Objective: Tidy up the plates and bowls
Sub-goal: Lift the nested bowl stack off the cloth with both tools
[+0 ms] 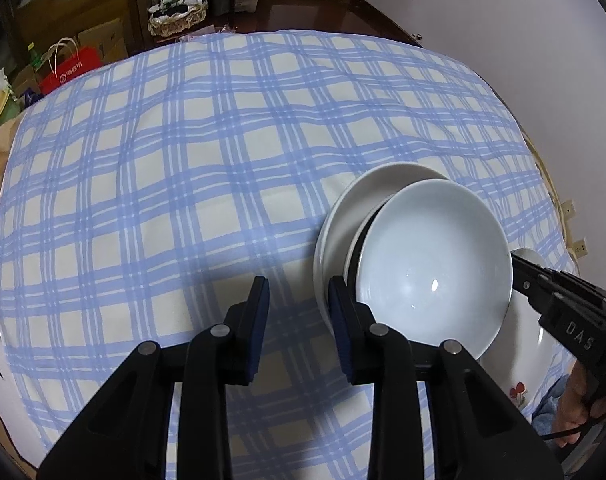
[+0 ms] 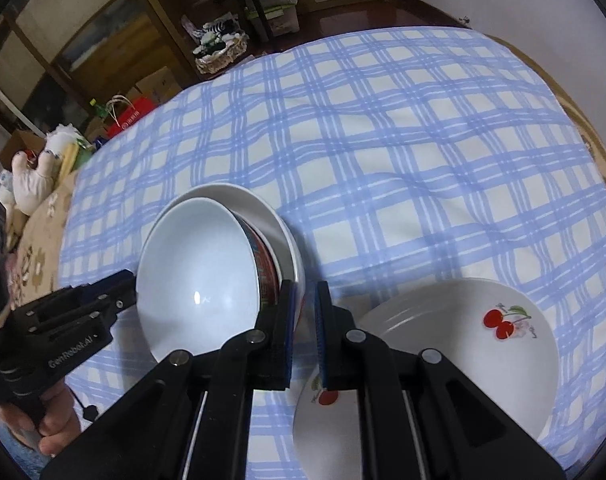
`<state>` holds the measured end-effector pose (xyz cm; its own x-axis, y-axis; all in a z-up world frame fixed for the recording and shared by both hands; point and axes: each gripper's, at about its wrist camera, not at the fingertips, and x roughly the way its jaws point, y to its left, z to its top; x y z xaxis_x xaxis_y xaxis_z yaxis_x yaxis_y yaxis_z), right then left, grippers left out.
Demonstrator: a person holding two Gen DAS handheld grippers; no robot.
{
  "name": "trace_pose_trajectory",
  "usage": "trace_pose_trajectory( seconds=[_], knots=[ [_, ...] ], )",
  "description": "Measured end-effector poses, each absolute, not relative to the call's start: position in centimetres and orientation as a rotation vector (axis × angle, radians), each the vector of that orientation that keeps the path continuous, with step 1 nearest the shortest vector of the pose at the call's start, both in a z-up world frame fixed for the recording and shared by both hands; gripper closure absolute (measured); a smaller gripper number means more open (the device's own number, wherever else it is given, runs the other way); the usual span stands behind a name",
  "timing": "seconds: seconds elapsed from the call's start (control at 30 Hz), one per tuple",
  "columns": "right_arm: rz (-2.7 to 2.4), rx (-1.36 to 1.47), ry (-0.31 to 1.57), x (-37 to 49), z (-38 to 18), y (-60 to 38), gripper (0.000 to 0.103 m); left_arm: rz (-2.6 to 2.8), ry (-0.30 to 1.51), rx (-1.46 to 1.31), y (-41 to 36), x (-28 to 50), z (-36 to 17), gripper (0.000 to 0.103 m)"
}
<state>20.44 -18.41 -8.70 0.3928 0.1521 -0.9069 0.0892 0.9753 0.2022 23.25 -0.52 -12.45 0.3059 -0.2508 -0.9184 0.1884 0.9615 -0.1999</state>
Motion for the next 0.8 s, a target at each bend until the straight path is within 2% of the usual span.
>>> trace_pose_trajectory(
  seconds=[0.43, 0.6, 0.8],
  knots=[
    [0.068, 0.368, 1.173, 20.7, -9.2, -19.4, 0.094, -0.265, 1.23, -0.074, -0.1, 23.2, -12.6, 0.071],
    [0.065, 0.395, 1.159, 20.5, -9.3, -19.3, 0.096, -0.234, 1.237, -0.062, 0.1, 23.4, -12.6, 0.057],
    [0.059, 0.391, 1.144, 20.3, -9.3, -19.3, 0.097, -0.246, 1.247, -0.091, 0.7, 23.5, -12.9, 0.058]
  ],
)
